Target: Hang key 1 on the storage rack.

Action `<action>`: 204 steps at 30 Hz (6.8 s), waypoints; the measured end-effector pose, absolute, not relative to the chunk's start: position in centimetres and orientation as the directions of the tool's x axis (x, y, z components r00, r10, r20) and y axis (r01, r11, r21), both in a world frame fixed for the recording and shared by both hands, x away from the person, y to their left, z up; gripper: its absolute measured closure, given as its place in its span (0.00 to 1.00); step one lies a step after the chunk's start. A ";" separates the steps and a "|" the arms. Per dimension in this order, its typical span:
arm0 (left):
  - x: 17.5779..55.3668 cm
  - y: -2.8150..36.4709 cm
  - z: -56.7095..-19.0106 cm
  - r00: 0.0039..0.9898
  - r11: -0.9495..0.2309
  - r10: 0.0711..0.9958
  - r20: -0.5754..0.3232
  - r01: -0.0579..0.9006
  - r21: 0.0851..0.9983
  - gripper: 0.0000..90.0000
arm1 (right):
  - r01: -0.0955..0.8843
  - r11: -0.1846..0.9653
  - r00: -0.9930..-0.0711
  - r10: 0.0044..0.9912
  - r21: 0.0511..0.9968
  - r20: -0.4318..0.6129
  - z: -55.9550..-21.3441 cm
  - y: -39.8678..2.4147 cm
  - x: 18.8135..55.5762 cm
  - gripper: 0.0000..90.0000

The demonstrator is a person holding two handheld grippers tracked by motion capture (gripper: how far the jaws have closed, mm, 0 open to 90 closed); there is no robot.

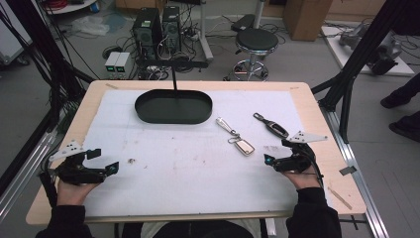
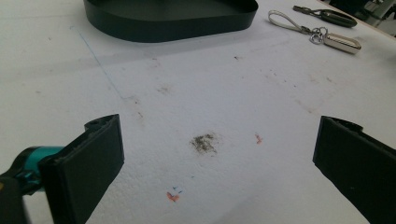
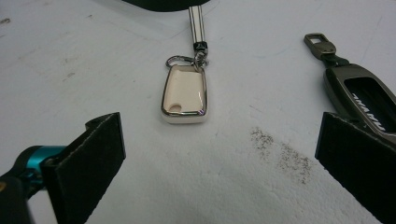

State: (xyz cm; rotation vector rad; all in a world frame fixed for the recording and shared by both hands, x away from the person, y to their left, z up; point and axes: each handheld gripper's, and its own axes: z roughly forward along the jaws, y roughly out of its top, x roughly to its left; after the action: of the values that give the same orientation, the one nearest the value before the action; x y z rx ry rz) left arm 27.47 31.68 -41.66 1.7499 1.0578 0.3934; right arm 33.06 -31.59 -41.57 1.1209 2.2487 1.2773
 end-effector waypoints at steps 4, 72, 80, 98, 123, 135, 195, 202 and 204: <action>27.6 31.7 -41.7 0.559 -0.103 0.803 -0.209 0.475 0.874 0.03 | 0.475 0.298 -0.638 0.765 0.828 0.091 -41.6 -31.6 33.0 0.01; 27.9 31.4 -42.1 0.567 -0.116 0.799 -0.200 0.472 0.874 0.03 | 0.482 0.525 -0.724 0.690 0.701 -0.019 -40.0 -22.0 41.7 0.01; 28.0 31.5 -42.1 0.566 -0.114 0.799 -0.202 0.472 0.874 0.03 | 0.500 0.541 -0.726 0.688 0.676 -0.015 -40.1 -20.6 43.7 0.01; 28.0 31.6 -42.0 0.569 -0.107 0.799 -0.197 0.457 0.883 0.03 | 0.573 0.605 -0.741 0.671 0.553 0.033 -43.0 -17.0 48.3 0.08; 28.0 31.2 -41.8 0.595 -0.094 0.777 -0.206 0.433 0.896 0.03 | 0.625 0.537 -0.689 0.721 0.566 0.077 -42.1 -17.4 48.1 0.84; 28.2 31.0 -41.9 0.598 -0.106 0.775 -0.203 0.440 0.892 0.03 | 0.609 0.393 -0.668 0.723 0.689 0.179 -38.4 -19.2 47.6 0.84; 28.8 30.5 -42.5 0.619 -0.130 0.760 -0.199 0.444 0.887 0.03 | 0.438 0.311 -0.736 0.662 0.844 0.138 -24.6 -10.5 53.5 0.84; 28.9 30.5 -42.5 0.618 -0.129 0.760 -0.200 0.446 0.886 0.03 | 0.419 0.334 -0.757 0.642 0.844 0.122 -23.6 -8.7 53.9 0.84; 28.9 30.5 -42.5 0.618 -0.129 0.760 -0.201 0.447 0.885 0.03 | 0.418 0.338 -0.758 0.641 0.843 0.118 -23.4 -8.4 53.9 0.84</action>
State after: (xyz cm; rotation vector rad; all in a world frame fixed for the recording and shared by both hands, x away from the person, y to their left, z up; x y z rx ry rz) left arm 28.90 30.51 -42.48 1.7669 0.9840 0.3633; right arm 53.86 -8.40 -23.39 0.9568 2.3683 1.3840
